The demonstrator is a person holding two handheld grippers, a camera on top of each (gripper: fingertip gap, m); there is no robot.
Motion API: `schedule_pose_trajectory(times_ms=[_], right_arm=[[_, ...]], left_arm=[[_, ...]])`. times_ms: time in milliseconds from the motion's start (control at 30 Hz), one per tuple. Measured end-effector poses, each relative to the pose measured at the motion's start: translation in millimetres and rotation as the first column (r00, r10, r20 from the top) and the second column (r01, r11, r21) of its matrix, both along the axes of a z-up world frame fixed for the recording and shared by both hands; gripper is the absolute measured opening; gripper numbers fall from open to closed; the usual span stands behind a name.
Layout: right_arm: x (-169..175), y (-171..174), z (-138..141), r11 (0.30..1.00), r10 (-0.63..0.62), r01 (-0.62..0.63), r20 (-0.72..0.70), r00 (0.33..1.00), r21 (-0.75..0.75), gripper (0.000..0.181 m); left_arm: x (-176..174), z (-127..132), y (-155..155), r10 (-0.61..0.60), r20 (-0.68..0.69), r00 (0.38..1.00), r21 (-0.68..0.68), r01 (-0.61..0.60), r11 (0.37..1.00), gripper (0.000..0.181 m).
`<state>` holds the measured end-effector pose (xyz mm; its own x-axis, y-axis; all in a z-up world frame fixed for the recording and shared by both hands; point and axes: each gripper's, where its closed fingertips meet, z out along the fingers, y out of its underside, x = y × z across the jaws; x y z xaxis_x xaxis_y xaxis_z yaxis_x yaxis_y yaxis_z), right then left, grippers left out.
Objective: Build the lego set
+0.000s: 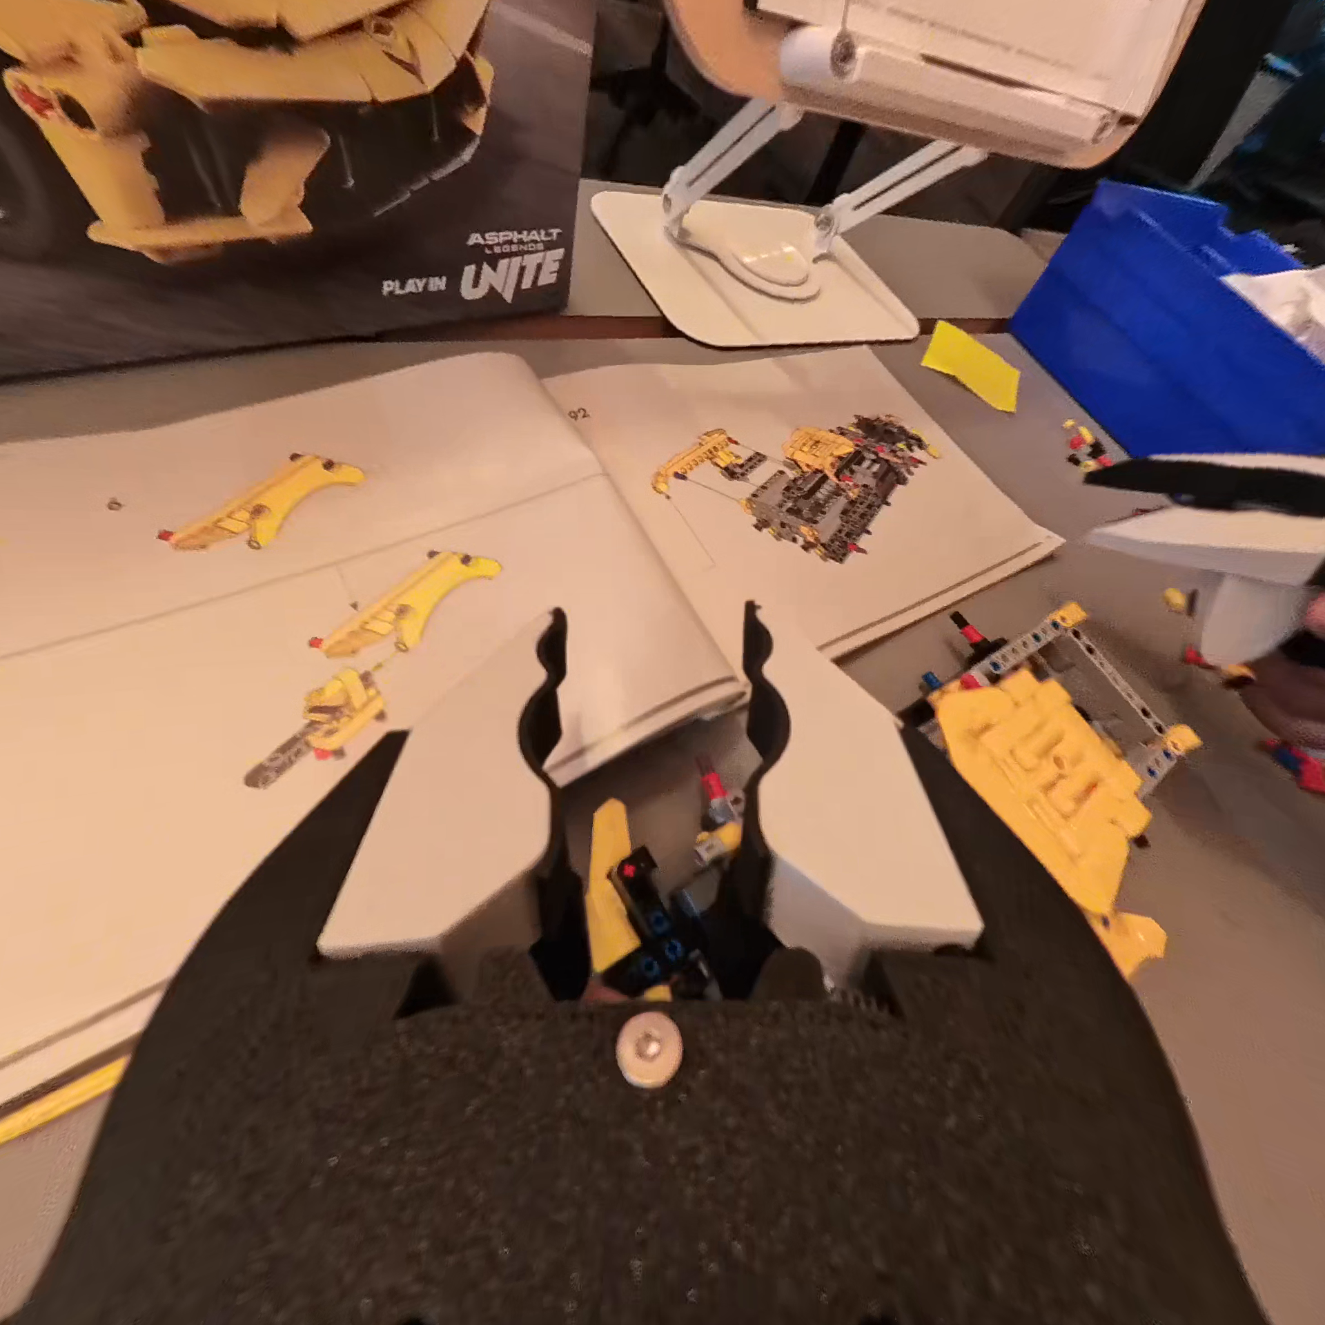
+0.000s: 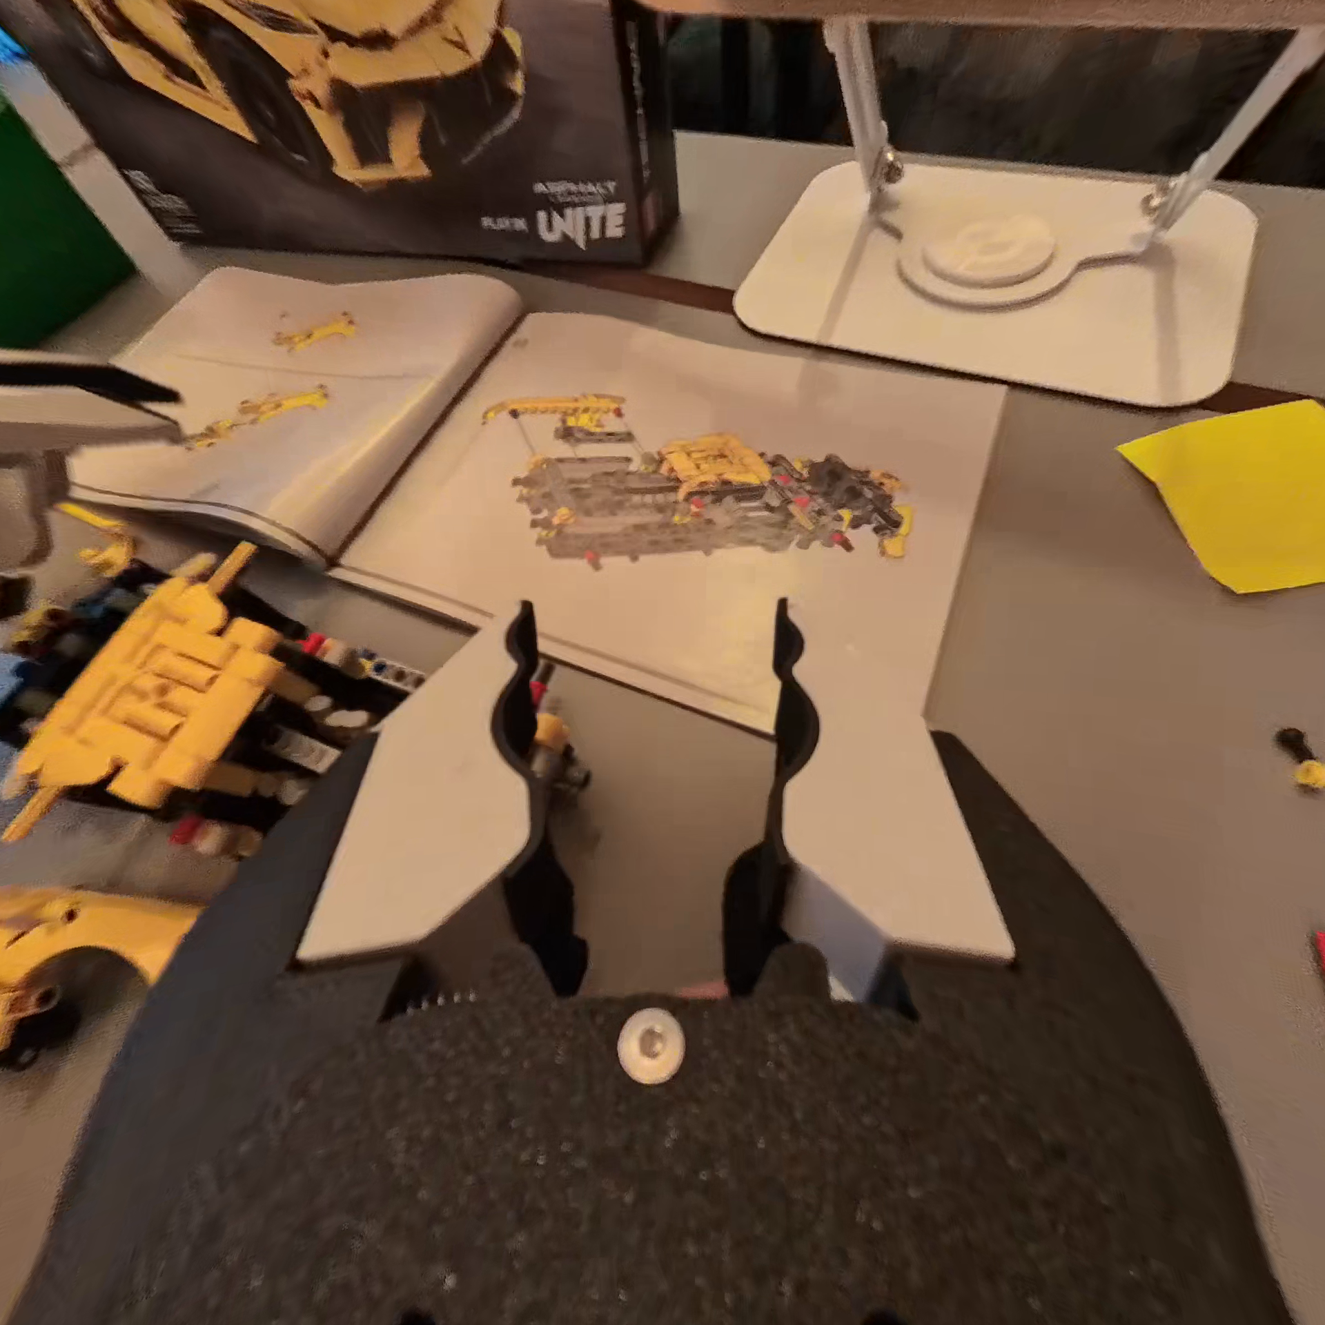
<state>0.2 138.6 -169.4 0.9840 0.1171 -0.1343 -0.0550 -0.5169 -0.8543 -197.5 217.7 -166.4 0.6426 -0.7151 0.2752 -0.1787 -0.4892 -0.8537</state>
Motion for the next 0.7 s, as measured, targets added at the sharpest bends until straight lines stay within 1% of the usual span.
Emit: schedule_pose_trajectory(times_ms=[100, 233, 300, 433, 567, 633, 700], right_arm=[[-3.4, 3.7, 11.9, 0.998, 0.019, -0.017, -0.050, 0.999, 0.057, 0.061], [4.3, 0.5, 9.4, 0.997, 0.015, -0.018, 0.035, 0.999, 0.079, 0.060], [6.8, -0.2, 12.4, 0.995, 0.020, -0.023, 0.031, 0.999, 0.092, 0.059], [10.0, -2.1, 15.9, 0.994, 0.029, -0.024, -0.048, 0.998, 0.106, 0.059], [6.3, -3.4, 22.0, 0.992, 0.046, -0.033, -0.106, 0.993, 0.122, 0.059], [0.4, -3.8, 24.5, 0.990, 0.062, -0.048, -0.104, 0.993, 0.133, 0.059], [-3.5, -3.8, 23.9, 0.989, 0.070, -0.060, -0.073, 0.995, 0.132, 0.059]], left_arm=[[-5.6, 11.6, -3.2, -0.012, 0.040, 0.999, 0.041, 0.010, 0.999, 0.049], [-4.3, 28.0, -2.4, -0.045, 0.089, 0.995, 0.088, 0.037, 0.995, 0.049], [-1.8, 28.3, -4.6, -0.061, 0.090, 0.994, 0.109, 0.051, 0.993, 0.049], [-3.1, 25.3, -3.5, -0.051, 0.030, 0.998, 0.168, 0.045, 0.985, 0.049], [-1.3, 25.8, -5.8, -0.059, 0.032, 0.998, 0.171, 0.053, 0.984, 0.049], [-1.8, 26.5, -5.5, -0.056, 0.026, 0.998, 0.181, 0.051, 0.982, 0.049], [-2.6, 27.3, -3.9, -0.050, 0.022, 0.999, 0.191, 0.045, 0.981, 0.049]])
